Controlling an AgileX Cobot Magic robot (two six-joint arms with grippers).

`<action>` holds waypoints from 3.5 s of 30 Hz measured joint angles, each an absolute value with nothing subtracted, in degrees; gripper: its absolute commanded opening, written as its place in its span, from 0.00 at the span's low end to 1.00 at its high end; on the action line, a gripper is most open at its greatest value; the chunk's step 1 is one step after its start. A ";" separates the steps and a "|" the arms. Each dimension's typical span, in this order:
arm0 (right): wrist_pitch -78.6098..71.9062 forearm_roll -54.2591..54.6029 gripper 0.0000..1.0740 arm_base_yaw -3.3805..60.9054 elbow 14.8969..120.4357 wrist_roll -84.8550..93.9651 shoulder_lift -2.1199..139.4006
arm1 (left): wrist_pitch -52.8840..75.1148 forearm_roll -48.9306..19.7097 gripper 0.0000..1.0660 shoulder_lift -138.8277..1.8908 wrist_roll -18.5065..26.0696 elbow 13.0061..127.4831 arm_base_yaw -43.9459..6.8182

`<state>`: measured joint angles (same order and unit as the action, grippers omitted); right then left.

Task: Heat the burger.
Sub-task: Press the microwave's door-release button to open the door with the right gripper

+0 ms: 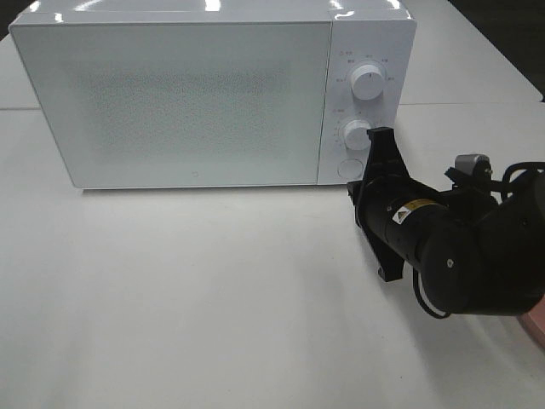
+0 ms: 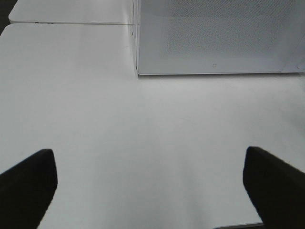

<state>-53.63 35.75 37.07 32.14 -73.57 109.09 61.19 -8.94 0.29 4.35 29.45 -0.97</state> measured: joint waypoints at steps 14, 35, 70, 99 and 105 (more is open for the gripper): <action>-49.73 32.72 0.00 32.26 39.76 -73.57 114.42 | 61.19 -8.94 0.92 0.29 4.35 29.45 -0.97; -50.99 36.73 0.00 31.97 45.09 -73.22 119.46 | 61.19 -8.94 0.92 0.29 4.35 29.45 -0.97; -51.05 39.59 0.00 30.14 49.90 -71.91 123.76 | 61.19 -8.94 0.92 0.29 4.35 29.45 -0.97; -52.54 47.10 0.00 31.97 55.23 -71.62 126.91 | 61.19 -8.94 0.92 0.29 4.35 29.45 -0.97; -52.25 46.35 0.00 32.09 54.55 -71.56 126.51 | 61.19 -8.94 0.92 0.29 4.35 29.45 -0.97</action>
